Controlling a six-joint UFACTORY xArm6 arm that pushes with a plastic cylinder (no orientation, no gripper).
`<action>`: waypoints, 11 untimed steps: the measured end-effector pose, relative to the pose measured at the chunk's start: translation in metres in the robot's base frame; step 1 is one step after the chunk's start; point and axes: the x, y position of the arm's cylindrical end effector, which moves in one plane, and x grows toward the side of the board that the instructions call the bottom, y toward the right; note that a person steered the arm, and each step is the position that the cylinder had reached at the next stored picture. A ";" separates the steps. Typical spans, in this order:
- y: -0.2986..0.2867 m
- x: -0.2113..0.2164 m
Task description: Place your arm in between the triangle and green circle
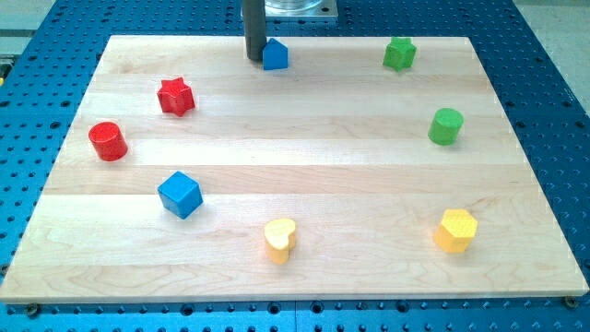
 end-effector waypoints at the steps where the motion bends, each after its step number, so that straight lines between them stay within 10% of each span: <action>1: 0.018 0.000; 6: -0.082 0.069; 11: 0.147 0.114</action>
